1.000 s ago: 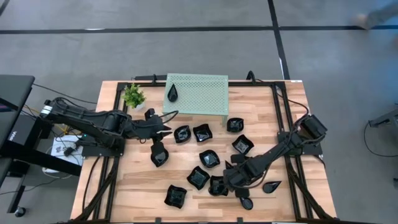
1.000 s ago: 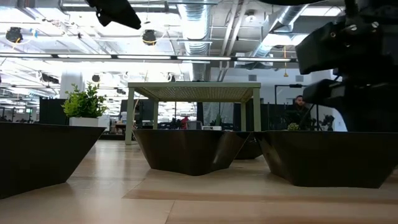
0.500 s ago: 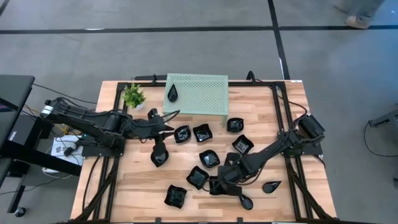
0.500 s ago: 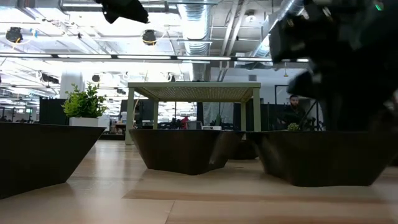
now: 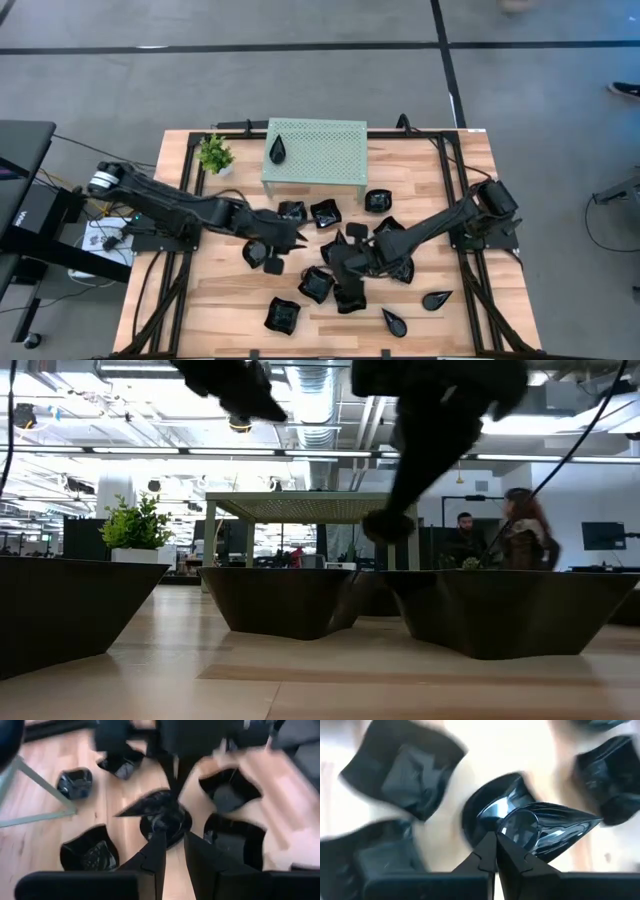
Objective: Pick & Place Mini shaped plates
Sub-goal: Stack the drop shaped plate on top of the other drop shaped plate on the shelf
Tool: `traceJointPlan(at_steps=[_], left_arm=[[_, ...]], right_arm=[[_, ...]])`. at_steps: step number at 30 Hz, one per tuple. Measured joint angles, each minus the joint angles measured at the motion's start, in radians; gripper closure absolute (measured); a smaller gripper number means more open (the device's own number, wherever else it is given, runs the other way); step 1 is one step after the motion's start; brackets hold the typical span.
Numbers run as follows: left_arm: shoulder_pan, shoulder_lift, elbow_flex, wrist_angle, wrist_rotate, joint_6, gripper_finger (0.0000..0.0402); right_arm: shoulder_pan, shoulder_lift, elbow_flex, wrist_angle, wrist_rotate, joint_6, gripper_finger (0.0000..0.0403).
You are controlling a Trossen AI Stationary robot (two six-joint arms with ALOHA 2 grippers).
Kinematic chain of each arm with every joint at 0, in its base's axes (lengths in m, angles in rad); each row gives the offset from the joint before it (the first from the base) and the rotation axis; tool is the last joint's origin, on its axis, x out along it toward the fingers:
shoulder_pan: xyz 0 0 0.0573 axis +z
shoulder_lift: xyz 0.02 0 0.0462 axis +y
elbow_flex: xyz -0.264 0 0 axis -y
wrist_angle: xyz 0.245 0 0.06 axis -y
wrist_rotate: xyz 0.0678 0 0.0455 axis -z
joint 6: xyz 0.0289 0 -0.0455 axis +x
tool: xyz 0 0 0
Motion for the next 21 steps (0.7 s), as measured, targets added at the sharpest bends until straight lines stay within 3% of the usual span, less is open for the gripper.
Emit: traceJointPlan(at_steps=[9, 15, 21], left_arm=[[0.000, 0.162, 0.000, 0.122, -0.010, 0.183, 0.0293], [0.000, 0.198, 0.001, 0.187, -0.004, 0.194, 0.0266], [0.001, 0.198, 0.001, 0.200, -0.003, 0.194, 0.0270]], right_arm=[[-0.038, -0.001, -0.009, 0.138, -0.001, -0.099, 0.0401], [-0.038, -0.002, -0.009, 0.170, -0.002, -0.140, 0.0401], [-0.038, -0.002, -0.009, 0.222, -0.002, -0.198, 0.0402]])
